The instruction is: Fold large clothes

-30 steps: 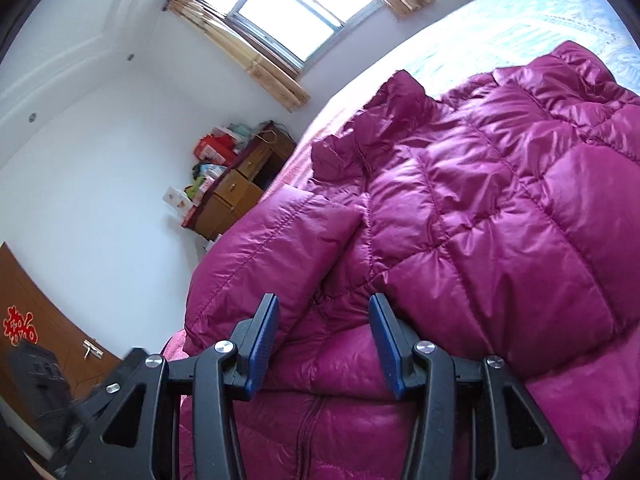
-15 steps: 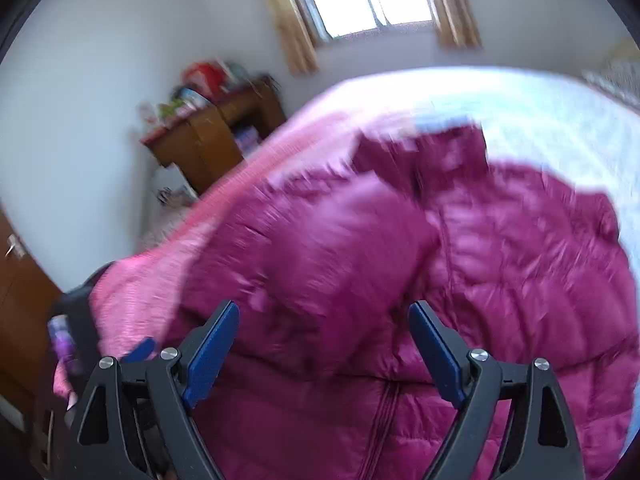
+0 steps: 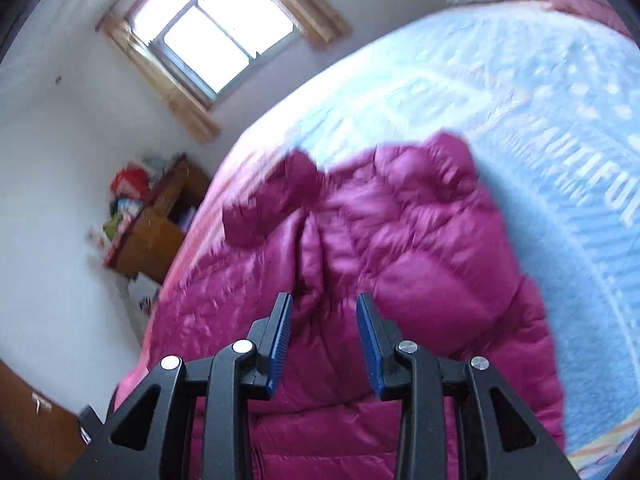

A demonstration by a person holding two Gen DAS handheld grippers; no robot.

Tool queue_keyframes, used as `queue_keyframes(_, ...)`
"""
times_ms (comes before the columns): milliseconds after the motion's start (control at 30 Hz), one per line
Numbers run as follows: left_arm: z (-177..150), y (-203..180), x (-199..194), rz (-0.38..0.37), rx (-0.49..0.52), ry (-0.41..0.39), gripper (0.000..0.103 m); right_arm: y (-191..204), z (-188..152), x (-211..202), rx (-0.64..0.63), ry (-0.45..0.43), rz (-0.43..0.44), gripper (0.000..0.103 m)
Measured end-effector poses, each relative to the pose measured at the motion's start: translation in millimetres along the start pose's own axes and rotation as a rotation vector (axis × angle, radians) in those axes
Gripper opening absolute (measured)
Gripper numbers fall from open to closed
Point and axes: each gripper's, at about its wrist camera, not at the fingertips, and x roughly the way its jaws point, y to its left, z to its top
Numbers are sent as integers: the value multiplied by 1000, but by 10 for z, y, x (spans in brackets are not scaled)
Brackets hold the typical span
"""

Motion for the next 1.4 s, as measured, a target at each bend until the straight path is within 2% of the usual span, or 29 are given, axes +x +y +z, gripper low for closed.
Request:
queue_keyframes(67, -4, -3, 0, 0, 0, -1, 103, 218, 59, 36, -92, -8, 36, 35)
queue_keyframes(167, -4, -9, 1, 1, 0, 0, 103, 567, 97, 325, -249, 48, 61, 35)
queue_keyframes(267, -1, -2, -7, -3, -3, -1, 103, 651, 41, 712, -346, 125, -33, 35)
queue_keyframes(333, -4, -3, -7, -2, -1, -2, 103, 532, -87, 1015, -363, 214, -117, 34)
queue_keyframes(367, -3, -1, -9, 0, 1, -1, 103, 472, -135, 1073, -381, 215, -121, 34)
queue_keyframes(433, -9, -8, -10, 8, 6, -4, 103, 454, -134, 1025, -392, 184, -113, 33)
queue_keyframes(567, -17, -7, -7, 4, 4, -5, 103, 501, -164, 1046, -417, 177, -132, 35)
queue_keyframes(733, -13, -4, -16, 1, 4, -3, 103, 462, -218, 924, -388, 185, -109, 37)
queue_keyframes(833, -6, -9, -35, -2, 3, 4, 103, 467, -257, 875, -406, 215, -63, 58)
queue_keyframes(900, 14, -21, -83, -4, 36, 37, 103, 522, -244, 787, -437, 260, -58, 59)
queue_keyframes(967, 44, -24, -191, -8, 78, 47, 102, 540, -147, 667, -414, 272, -22, 59)
queue_keyframes(1033, 143, -45, -455, -2, 129, -18, 102, 526, 52, 511, -363, 238, 46, 59)
queue_keyframes(1133, 450, -86, -782, -46, 148, -98, 103, 518, 446, 429, -321, 180, 20, 59)
queue_keyframes(1267, 1045, -261, -828, -113, 131, -109, 103, 402, 995, 724, -129, 235, 66, 59)
queue_keyframes(1333, 1346, -461, -698, -133, 142, -110, 103, 321, 1237, 990, -31, 250, 41, 58)
queue_keyframes(1400, 1537, -667, -535, -147, 165, -107, 103, 313, 1380, 1236, 6, 252, 9, 58)
